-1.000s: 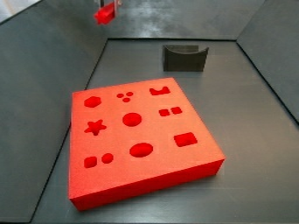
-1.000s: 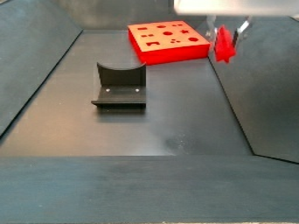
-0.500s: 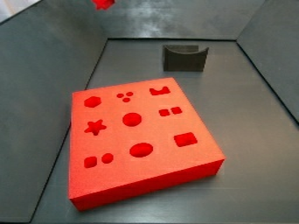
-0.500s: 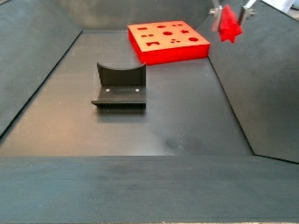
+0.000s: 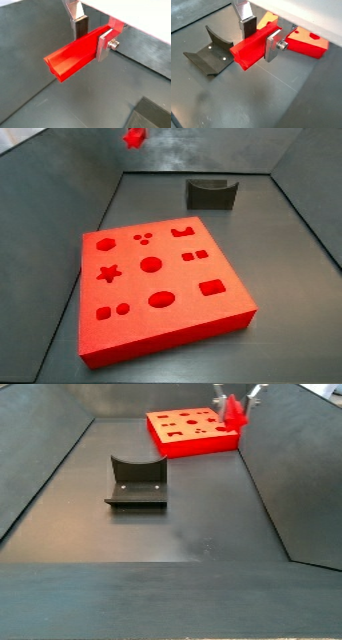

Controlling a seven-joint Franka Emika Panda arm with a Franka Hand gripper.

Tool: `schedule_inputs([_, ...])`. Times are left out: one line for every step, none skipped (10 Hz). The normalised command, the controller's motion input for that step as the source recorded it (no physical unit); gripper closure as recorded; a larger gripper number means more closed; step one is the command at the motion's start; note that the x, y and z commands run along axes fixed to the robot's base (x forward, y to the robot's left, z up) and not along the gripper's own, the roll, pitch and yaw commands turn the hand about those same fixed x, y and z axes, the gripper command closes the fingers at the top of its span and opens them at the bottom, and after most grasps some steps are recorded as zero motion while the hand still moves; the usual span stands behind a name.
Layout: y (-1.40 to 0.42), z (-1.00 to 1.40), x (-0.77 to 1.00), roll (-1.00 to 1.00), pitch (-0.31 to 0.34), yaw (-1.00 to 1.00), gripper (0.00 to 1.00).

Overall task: Pick up the star object. Move up. Place the star object on the fixture. Regrasp the star object. Move to above the board. Insert the star object.
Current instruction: Place the star object on the fixture.

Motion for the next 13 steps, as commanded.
schedule_inputs([-0.14, -0.11, 1.00, -0.04, 0.007, 0.04, 1.00])
schedule_inputs([-0.14, -0.11, 1.00, -0.04, 0.008, 0.04, 1.00])
schedule_inputs([-0.11, -0.10, 1.00, -0.05, 0.011, 0.03, 1.00])
schedule_inputs([-0.10, -0.10, 1.00, -0.06, 0.012, 0.03, 1.00])
schedule_inputs([-0.09, -0.09, 1.00, -0.07, 0.017, 0.03, 1.00])
schedule_inputs([-0.08, -0.08, 1.00, -0.07, 0.024, 0.03, 1.00])
schedule_inputs([-0.06, -0.08, 1.00, -0.07, 0.033, 0.03, 1.00])
schedule_inputs([-0.05, -0.07, 1.00, -0.07, 0.039, 0.03, 1.00])
schedule_inputs([0.45, 0.19, 1.00, -1.00, 0.051, 0.20, 1.00])
schedule_inputs([0.47, 0.21, 1.00, -1.00, 0.059, 0.19, 1.00])
schedule_inputs([0.42, 0.17, 1.00, -1.00, 0.092, 0.15, 1.00])
schedule_inputs([0.36, 0.14, 1.00, -1.00, 0.104, 0.14, 1.00])
schedule_inputs([0.28, 0.10, 1.00, -1.00, 0.131, 0.12, 1.00])
